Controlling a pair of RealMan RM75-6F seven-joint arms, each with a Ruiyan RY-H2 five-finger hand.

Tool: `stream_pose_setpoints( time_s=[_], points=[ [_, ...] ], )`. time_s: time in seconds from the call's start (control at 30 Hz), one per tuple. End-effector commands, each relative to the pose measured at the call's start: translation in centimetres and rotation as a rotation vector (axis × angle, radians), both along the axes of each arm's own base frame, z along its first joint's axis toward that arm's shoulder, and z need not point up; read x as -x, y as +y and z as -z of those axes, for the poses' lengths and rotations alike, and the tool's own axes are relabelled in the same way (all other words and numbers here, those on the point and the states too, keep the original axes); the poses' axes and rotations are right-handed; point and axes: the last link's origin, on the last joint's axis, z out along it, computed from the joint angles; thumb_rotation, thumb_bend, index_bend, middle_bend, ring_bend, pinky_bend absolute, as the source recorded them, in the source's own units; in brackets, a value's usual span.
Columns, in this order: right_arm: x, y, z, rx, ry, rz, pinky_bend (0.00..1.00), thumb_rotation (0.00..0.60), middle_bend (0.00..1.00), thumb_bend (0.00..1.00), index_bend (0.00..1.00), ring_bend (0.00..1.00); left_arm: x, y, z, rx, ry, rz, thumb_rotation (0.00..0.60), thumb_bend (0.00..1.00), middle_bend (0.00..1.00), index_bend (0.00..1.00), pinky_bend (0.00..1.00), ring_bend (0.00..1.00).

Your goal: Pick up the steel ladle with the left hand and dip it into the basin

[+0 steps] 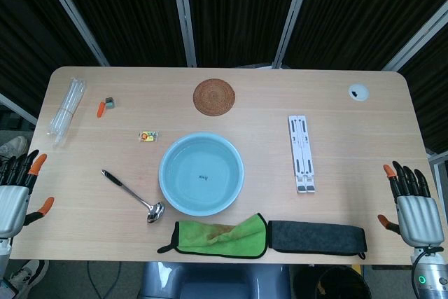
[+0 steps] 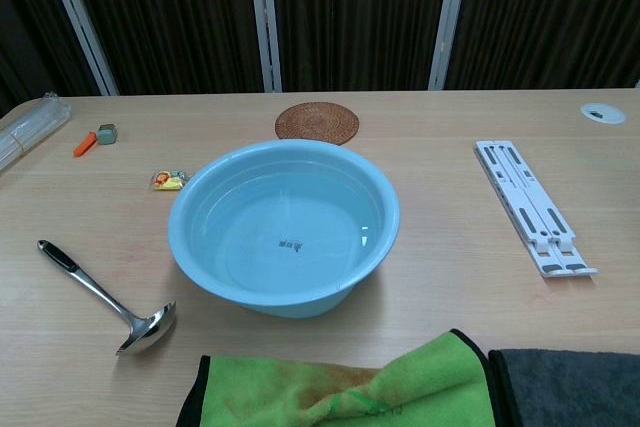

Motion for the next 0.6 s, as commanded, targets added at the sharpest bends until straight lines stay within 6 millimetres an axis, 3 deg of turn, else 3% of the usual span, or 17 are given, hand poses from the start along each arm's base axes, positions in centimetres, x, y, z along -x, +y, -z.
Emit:
stream_pose_setpoints(
  time_s=[0.03,0.17,0.33,0.6],
  points=[
    [0.0,0.0,-0.1,0.004,0.001,0.002,0.0,0.6,0.0,0.0,0.0,0.0,0.1,0.1,0.3,0.015,0.007,-0.007,0.6,0.29,0.0,0.0,0.0,0.0],
    [0.0,0.1,0.0,-0.002,0.003,0.002,0.0,0.6,0.0,0.0,0.0,0.0,-0.2,0.2,0.7,0.037,0.012,0.007,0.6,0.29,0.0,0.01,0.0,0.0],
    [0.1,0.1,0.0,-0.013,-0.001,0.005,0.0,0.6,0.0,0.0,0.0,0.0,-0.3,0.8,1.7,0.09,-0.013,0.016,0.6,0.29,0.0,0.22,0.0,0.0],
    [0.3,0.3,-0.2,-0.035,-0.011,0.006,0.0,0.6,0.0,0.0,0.0,0.0,-0.4,4.1,3.0,0.177,0.016,0.108,0.6,0.29,0.0,0.36,0.0,0.0]
  ],
)
